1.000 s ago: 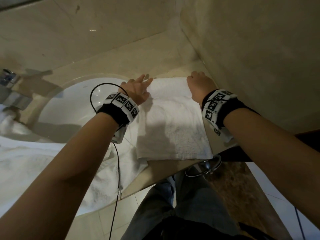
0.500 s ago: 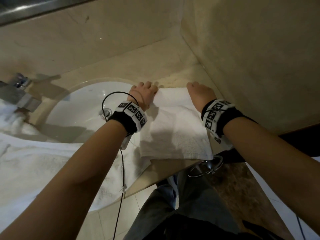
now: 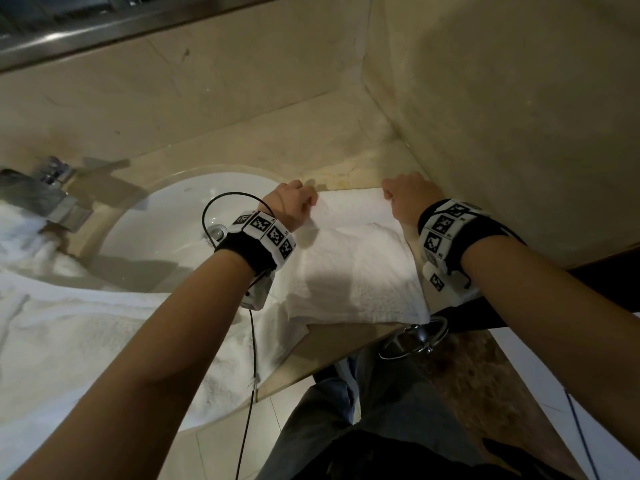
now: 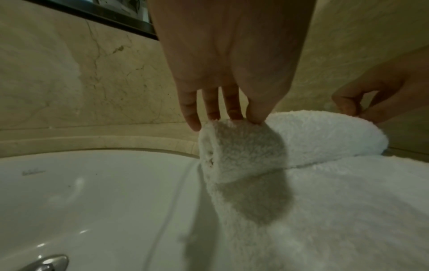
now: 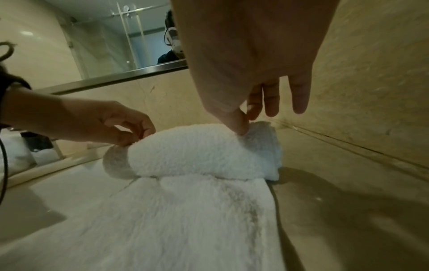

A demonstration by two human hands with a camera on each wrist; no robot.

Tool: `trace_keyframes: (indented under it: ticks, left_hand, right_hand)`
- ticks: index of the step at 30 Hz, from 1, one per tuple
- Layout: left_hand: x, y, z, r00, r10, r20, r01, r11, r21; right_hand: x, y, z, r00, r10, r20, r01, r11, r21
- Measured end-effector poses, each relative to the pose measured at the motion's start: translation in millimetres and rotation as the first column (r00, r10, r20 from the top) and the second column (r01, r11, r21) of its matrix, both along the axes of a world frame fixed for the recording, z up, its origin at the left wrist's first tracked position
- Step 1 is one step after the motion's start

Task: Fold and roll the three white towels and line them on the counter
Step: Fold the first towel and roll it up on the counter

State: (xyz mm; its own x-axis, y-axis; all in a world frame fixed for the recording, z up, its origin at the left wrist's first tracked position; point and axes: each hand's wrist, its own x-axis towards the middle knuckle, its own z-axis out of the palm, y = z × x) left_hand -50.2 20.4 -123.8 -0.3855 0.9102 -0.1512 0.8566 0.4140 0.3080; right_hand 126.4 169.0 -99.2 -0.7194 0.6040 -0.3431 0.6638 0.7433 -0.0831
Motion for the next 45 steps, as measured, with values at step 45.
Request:
trace_keyframes:
  ticks: [45]
  left_hand:
    - [-44,48,-5,0.492,0.476,0.729,-0.624,0.777,-0.086]
  right_hand:
    - [-39,56,-13,0.682,-0.713,-0.161,0.512,0.623,-0.591]
